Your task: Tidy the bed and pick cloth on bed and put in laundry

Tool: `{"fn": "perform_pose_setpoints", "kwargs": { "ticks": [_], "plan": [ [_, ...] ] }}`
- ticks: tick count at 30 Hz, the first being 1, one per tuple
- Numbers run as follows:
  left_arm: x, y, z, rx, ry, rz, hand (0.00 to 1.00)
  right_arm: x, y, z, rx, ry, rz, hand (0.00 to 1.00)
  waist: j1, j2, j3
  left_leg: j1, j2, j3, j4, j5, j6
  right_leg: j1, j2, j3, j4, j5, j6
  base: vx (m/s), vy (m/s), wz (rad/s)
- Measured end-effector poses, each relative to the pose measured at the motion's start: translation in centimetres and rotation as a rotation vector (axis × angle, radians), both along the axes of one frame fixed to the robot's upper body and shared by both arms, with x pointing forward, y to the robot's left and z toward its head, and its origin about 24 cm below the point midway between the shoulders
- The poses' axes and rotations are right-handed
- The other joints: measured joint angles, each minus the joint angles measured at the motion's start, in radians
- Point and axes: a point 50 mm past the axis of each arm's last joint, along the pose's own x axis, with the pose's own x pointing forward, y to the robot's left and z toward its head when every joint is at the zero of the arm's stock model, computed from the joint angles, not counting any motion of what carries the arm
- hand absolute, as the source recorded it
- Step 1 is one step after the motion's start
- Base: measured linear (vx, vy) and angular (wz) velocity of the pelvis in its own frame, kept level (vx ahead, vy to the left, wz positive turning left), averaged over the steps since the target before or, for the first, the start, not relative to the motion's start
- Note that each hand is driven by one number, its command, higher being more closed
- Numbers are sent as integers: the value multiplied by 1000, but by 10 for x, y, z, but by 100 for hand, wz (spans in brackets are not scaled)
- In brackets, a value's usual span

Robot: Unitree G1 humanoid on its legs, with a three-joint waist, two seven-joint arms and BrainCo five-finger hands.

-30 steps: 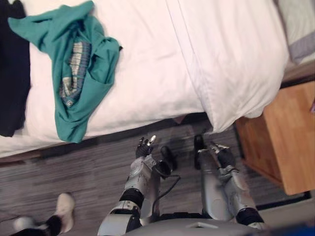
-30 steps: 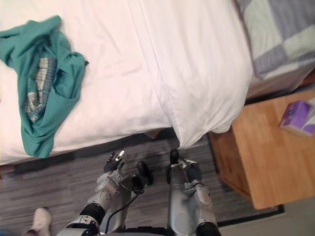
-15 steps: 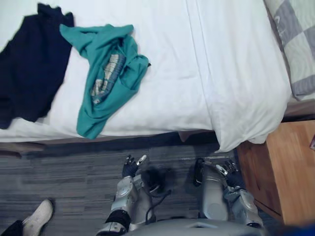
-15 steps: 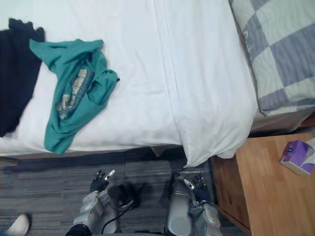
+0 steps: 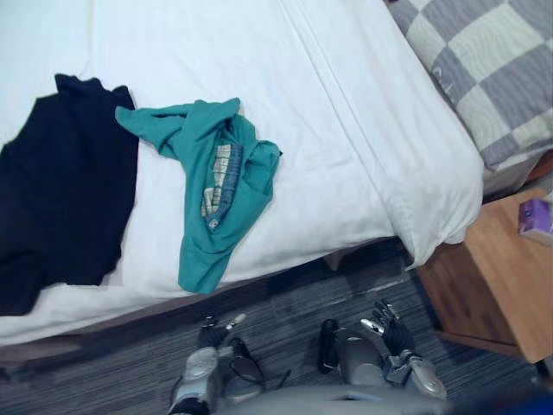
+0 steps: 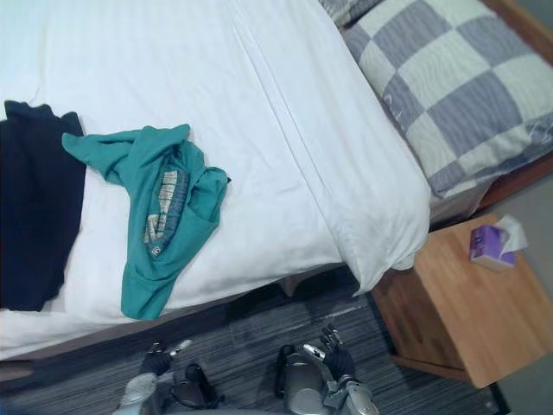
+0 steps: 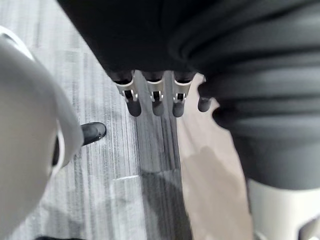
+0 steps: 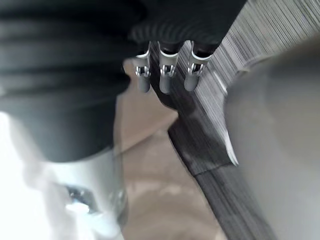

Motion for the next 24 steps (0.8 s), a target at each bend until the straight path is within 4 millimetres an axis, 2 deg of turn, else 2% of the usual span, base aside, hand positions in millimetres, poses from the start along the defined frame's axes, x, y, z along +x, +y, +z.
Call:
{"fn": "perform_pose_setpoints", "kwargs": {
  "ticks": [1, 2, 3, 5, 6, 8, 9, 10, 11, 12, 14, 16, 17, 18, 19, 21, 22, 23, 24],
  "plan": [
    [6, -6, 2, 10, -11, -53, 0, 0, 2, 1, 7, -11, 9, 0, -4, 6, 1, -11, 1, -34, 28, 0, 2, 22, -1, 9, 6, -12, -25, 3, -16, 92],
    [15, -17, 5, 17, -40, -105, 0, 3, 7, 2, 12, -26, 39, 0, 1, 3, 4, -52, 6, -55, 107, -15, 21, 18, -17, 3, 36, -30, -43, -11, -28, 89],
    [19, -21, 7, 10, -60, -106, 0, 5, 8, 4, 7, -38, 61, 0, 3, 6, 9, -84, 15, -56, 166, -31, 33, 12, -23, 0, 57, -39, -42, -61, -27, 70],
    [24, -35, 14, -50, -133, -85, 0, 17, 10, 13, -21, -93, 104, 0, 9, 16, 36, -181, 55, -54, 407, -86, 70, -10, -57, -3, 166, -118, -28, -123, 29, 36],
    [24, -36, 15, -62, -146, -97, 0, 20, 11, 15, -28, -101, 101, 0, 10, 18, 36, -199, 63, -55, 443, -98, 75, -20, -62, -1, 195, -142, -23, -123, 61, 12],
    [21, -39, 17, -88, -175, -132, 0, 28, 13, 20, -47, -114, 85, 0, 10, 30, 43, -194, 66, -55, 454, -156, 66, -57, -80, 10, 273, -187, -19, -113, 52, 2],
    [20, -40, 18, -102, -187, -147, 0, 31, 15, 21, -57, -116, 87, 0, 11, 30, 43, -181, 45, -51, 411, -188, 30, -97, -92, 31, 317, -208, -14, -181, 28, -6],
    [20, -39, 18, -110, -198, -157, 0, 31, 17, 21, -68, -112, 99, 0, 17, 17, 39, -179, 17, -37, 386, -172, 39, -126, -111, 65, 333, -213, -11, -152, 14, -13],
    [20, -39, 18, -115, -202, -158, 0, 31, 17, 21, -79, -104, 110, 0, 25, 14, 33, -178, 4, -35, 378, -154, 35, -135, -120, 81, 334, -211, -11, -113, 10, -40],
    [18, -39, 18, -131, -207, -157, 0, 30, 16, 20, -96, -93, 112, 0, 32, 11, 33, -179, -9, -83, 360, -151, 49, -147, -131, 104, 328, -194, -17, -21, 3, -62],
    [10, -40, 12, -166, -175, -140, 0, 29, 11, 19, -129, -85, 107, 0, 26, 31, 19, -130, 26, -138, 309, -154, 47, -139, -130, 131, 326, -184, -5, 11, 38, -56],
    [3, -51, 6, -205, -135, -163, 0, 23, -6, 15, -176, -56, 106, 0, 1, 72, -2, -88, 62, -196, 206, -125, 31, -127, -131, 143, 296, -161, 43, 28, 214, -20],
    [1, -53, 5, -211, -122, -190, 0, 20, -9, 14, -179, -48, 100, 0, 0, 81, -7, -86, 65, -201, 186, -117, 18, -126, -132, 143, 283, -153, 58, 7, 338, 2],
    [1, -54, 4, -212, -112, -234, 0, 15, -12, 11, -165, -33, 87, 0, 1, 76, -7, -83, 52, -203, 170, -87, -83, -110, -144, 144, 242, -128, 91, 3, 346, 8],
    [3, -52, 4, -199, -99, -268, 0, 13, -7, 9, -141, -29, 80, 0, 2, 68, -8, -77, 28, -200, 165, -90, -69, -72, -154, 145, 166, -87, 106, 8, 340, 5],
    [2, -47, 3, -163, -86, -325, 0, 10, -4, 8, -118, -22, 87, 0, 7, 48, -18, -78, 19, -191, 154, -106, -45, -22, -150, 136, 38, -15, 98, 16, 310, -8],
    [2, -39, 2, -140, -77, -327, 0, 10, 0, 7, -97, -13, 98, 0, 7, 45, -21, -73, 16, -180, 137, -101, -37, -10, -139, 121, 10, 2, 97, 64, 282, -31],
    [2, -30, 2, -114, -61, -323, 0, 10, 7, 6, -85, -6, 136, 0, 6, 30, -29, -44, 18, -155, 98, -85, -36, -4, -103, 53, 9, 2, 95, 95, 167, -49],
    [0, -28, 1, -102, -52, -307, 0, 11, 10, 6, -106, -4, 185, 0, 11, 33, -31, -8, 21, -122, 56, -67, -33, -2, -73, 9, -6, 6, 79, 162, 152, -74]
  ]
}}
